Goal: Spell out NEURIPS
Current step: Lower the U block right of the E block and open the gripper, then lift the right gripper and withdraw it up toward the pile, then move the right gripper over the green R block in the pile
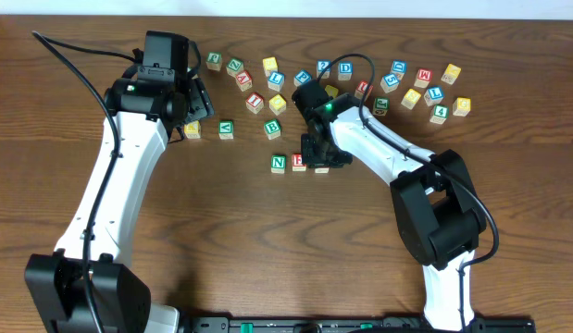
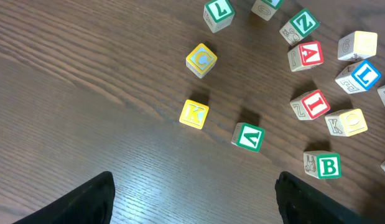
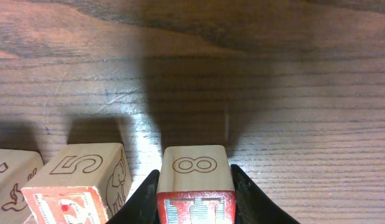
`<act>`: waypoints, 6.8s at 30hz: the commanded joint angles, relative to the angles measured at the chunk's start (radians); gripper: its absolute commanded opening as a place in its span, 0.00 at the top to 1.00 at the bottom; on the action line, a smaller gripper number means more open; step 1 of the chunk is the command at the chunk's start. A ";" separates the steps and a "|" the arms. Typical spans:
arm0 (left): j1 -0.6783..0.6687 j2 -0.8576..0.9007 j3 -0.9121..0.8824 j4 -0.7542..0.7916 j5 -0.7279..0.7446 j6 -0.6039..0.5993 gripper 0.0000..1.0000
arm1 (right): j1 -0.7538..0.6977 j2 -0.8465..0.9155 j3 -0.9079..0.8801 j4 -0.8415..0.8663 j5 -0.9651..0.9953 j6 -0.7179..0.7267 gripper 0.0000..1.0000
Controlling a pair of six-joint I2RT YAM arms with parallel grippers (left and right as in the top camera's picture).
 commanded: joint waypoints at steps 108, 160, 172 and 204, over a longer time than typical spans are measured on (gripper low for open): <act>0.002 0.012 0.017 0.036 0.055 0.006 0.19 | -0.154 0.083 0.573 -0.173 -0.029 -0.121 0.26; 0.002 0.012 0.010 0.036 0.055 0.006 0.19 | -0.110 0.256 0.573 -0.125 -0.025 -0.044 0.30; 0.002 0.013 -0.001 0.035 0.055 0.006 0.19 | -0.109 0.256 0.573 -0.126 -0.026 -0.045 0.30; 0.002 0.013 -0.001 0.036 0.060 0.006 0.18 | -0.141 0.245 0.698 -0.214 -0.051 -0.105 0.28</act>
